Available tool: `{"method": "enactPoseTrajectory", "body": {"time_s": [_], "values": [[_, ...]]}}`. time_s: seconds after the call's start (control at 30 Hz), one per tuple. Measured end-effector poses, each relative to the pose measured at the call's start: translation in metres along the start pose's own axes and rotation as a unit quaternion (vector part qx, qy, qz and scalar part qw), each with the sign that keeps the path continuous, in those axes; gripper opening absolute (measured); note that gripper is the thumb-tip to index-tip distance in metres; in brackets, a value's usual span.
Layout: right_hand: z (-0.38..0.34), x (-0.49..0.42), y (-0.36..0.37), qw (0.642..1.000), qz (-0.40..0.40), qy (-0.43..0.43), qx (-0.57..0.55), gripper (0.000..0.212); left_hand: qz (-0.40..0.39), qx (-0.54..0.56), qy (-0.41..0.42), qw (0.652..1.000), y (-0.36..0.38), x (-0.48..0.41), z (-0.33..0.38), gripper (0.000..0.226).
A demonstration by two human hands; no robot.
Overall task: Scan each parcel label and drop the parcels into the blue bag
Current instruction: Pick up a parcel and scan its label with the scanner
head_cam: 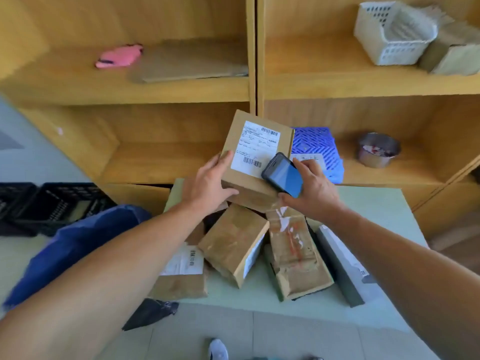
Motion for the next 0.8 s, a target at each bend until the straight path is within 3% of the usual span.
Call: {"method": "enactPoseTrajectory", "body": {"time_s": [0.4,0.53,0.63,0.8], "values": [[-0.269,-0.071,0.123,0.984,-0.064,-0.166,-0.014,0.099,0.064,-0.117,-0.161,0.978,-0.141,0.083,-0.272,0.103],[-0.332,-0.071,0.16,0.975,-0.087,-0.203,-0.003,0.094,-0.001,-0.08,-0.264,0.961,-0.15,0.142,-0.366,0.12],[-0.357,-0.07,0.178,0.968,-0.102,-0.227,0.017,0.091,-0.018,-0.089,-0.288,0.953,-0.149,0.172,-0.402,0.121],[-0.368,-0.072,0.19,0.967,-0.115,-0.227,0.028,0.09,0.03,-0.063,-0.258,0.964,-0.146,0.168,-0.399,0.097]]}}
Point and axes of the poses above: each hand's wrist, its own x-axis away from the middle knuckle, its own y-axis out of the palm, z = x × y, the point moved 5 cm from there along -x, towards the middle knuckle, and after that the axes turned 4 degrees about z, right-handed, at the moved point
